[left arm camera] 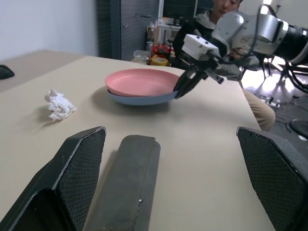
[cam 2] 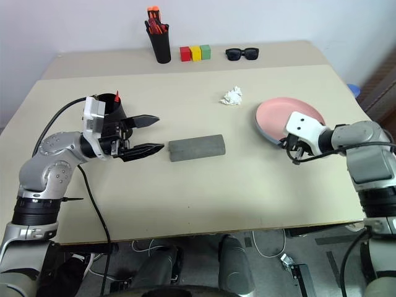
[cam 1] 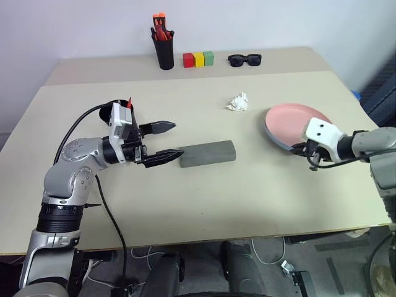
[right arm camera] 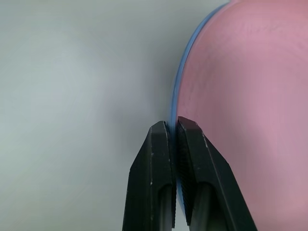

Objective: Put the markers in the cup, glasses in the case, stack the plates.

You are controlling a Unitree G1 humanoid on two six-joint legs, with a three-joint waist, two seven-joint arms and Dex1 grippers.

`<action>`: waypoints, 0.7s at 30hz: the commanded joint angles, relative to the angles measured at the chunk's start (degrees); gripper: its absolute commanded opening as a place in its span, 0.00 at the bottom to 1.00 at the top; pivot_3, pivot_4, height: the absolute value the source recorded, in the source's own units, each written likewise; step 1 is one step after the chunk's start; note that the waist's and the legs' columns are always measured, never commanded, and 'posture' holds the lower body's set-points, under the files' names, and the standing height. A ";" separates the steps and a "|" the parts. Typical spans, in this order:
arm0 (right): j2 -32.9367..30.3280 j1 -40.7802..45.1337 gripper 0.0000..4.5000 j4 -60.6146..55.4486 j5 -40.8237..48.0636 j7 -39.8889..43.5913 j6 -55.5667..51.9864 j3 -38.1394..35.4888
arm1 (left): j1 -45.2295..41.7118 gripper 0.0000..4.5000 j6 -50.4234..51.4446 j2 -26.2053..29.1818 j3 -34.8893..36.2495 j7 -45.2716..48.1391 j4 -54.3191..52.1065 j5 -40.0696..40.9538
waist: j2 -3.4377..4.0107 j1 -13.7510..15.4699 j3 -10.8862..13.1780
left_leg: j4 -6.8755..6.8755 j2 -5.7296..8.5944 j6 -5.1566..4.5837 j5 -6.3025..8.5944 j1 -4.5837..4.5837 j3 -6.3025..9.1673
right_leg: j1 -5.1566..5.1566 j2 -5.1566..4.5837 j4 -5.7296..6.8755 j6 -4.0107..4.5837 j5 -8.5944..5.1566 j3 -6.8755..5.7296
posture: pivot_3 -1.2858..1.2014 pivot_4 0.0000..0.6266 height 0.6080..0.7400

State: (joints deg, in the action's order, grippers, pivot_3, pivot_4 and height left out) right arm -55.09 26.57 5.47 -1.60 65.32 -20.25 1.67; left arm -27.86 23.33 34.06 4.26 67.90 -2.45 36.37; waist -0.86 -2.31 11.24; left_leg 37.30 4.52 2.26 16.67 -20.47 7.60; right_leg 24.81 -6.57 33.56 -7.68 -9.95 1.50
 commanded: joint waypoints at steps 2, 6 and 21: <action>0.13 -2.68 0.08 -6.86 3.84 -1.03 -2.41 -3.05 | -1.75 1.00 0.28 0.75 2.83 1.30 -0.07 2.77 | 0.00 0.11 0.00 | 0.01 0.00 0.00 0.00 -0.01 0.00 | 0.00 -0.01 -0.01 0.00 0.00 0.00 | 0.52 0.24 1.00; -0.96 -1.96 0.43 -7.04 4.70 -1.74 -3.31 -3.07 | -2.36 1.00 -0.39 0.97 2.98 2.04 0.75 2.49 | 0.00 0.26 0.00 | 0.02 0.01 0.00 0.00 0.00 0.01 | -0.01 -0.01 -0.01 0.00 0.00 0.00 | 0.52 0.24 1.00; 21.39 23.71 0.99 16.96 8.23 -20.48 1.57 -2.60 | -5.90 1.00 -7.68 -0.73 3.04 1.06 7.06 -1.81 | -0.10 0.14 -0.06 | -0.05 -0.06 0.02 -0.01 -0.01 0.02 | -0.02 0.08 -0.15 0.08 0.07 -0.02 | 0.52 0.24 1.00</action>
State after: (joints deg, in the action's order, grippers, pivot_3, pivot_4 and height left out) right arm -35.14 47.82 17.84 8.89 48.02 -23.57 -2.21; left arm -32.76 16.84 33.39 6.49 69.01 5.57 34.48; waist -0.96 -2.17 11.19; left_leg 37.25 4.46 2.30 16.65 -20.51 7.62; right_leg 24.83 -6.50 33.41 -7.57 -9.86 1.48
